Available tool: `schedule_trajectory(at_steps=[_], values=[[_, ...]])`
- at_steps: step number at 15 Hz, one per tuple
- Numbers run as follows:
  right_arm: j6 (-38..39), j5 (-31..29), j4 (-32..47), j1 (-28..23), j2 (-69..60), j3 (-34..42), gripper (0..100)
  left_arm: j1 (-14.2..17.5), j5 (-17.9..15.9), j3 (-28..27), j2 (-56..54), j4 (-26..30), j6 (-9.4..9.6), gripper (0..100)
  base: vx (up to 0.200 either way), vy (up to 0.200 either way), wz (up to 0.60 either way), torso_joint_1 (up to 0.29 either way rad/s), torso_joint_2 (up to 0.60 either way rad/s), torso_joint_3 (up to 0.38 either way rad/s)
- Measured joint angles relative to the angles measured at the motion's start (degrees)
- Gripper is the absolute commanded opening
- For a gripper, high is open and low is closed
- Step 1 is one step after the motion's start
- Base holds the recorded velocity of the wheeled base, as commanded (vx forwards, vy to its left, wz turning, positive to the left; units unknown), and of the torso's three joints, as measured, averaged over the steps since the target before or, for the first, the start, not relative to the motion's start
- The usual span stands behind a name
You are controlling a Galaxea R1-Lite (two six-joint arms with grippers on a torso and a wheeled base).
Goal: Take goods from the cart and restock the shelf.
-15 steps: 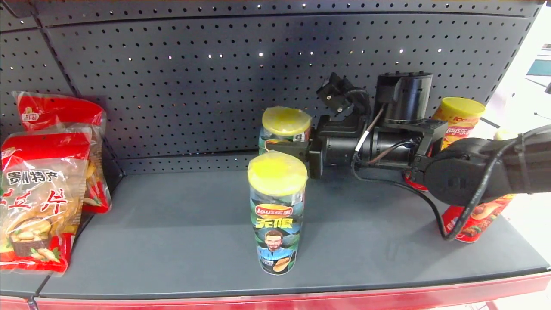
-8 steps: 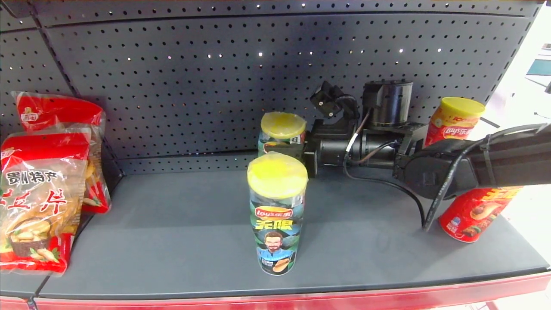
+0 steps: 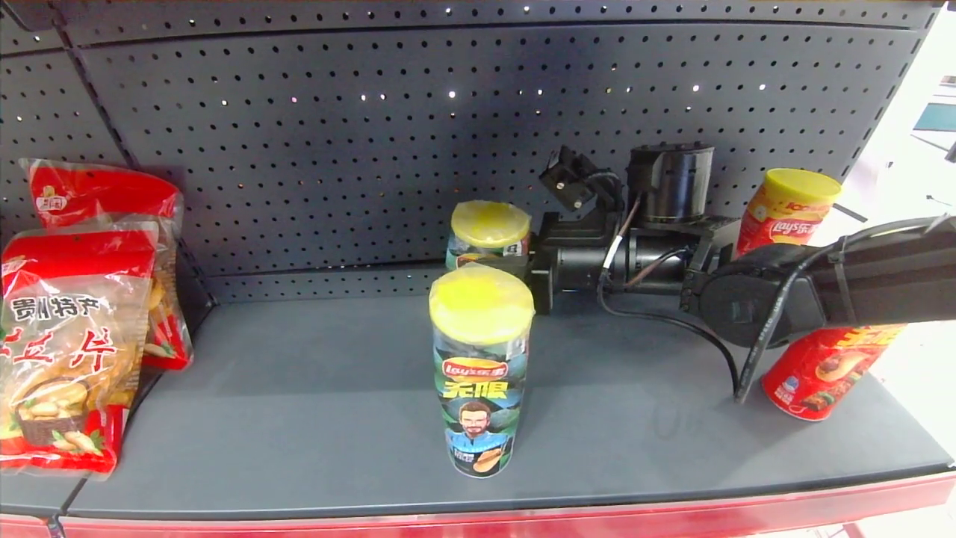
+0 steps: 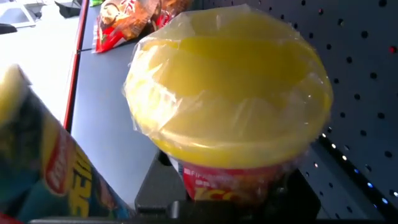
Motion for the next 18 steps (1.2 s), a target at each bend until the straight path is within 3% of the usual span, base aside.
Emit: schedule_trajectory(at_steps=[13, 14, 18], values=[[-0.2, 0.6, -0.2, -1.2, -0.1, 2.3, 0, 0.0, 0.0, 0.0, 0.0, 0.0, 0.00, 100, 0.000, 0.000, 0.00, 0.000, 0.00, 0.000], [-0.2, 0.6, -0.1, -1.1, 0.0, 2.4, 100, 0.0, 0.0, 0.0, 0.0, 0.0, 0.00, 100, 0.000, 0.000, 0.00, 0.000, 0.00, 0.000], [-0.2, 0.8, 0.3, -1.0, 0.4, 2.1, 100, 0.0, 0.0, 0.0, 0.0, 0.0, 0.00, 100, 0.000, 0.000, 0.00, 0.000, 0.00, 0.000]])
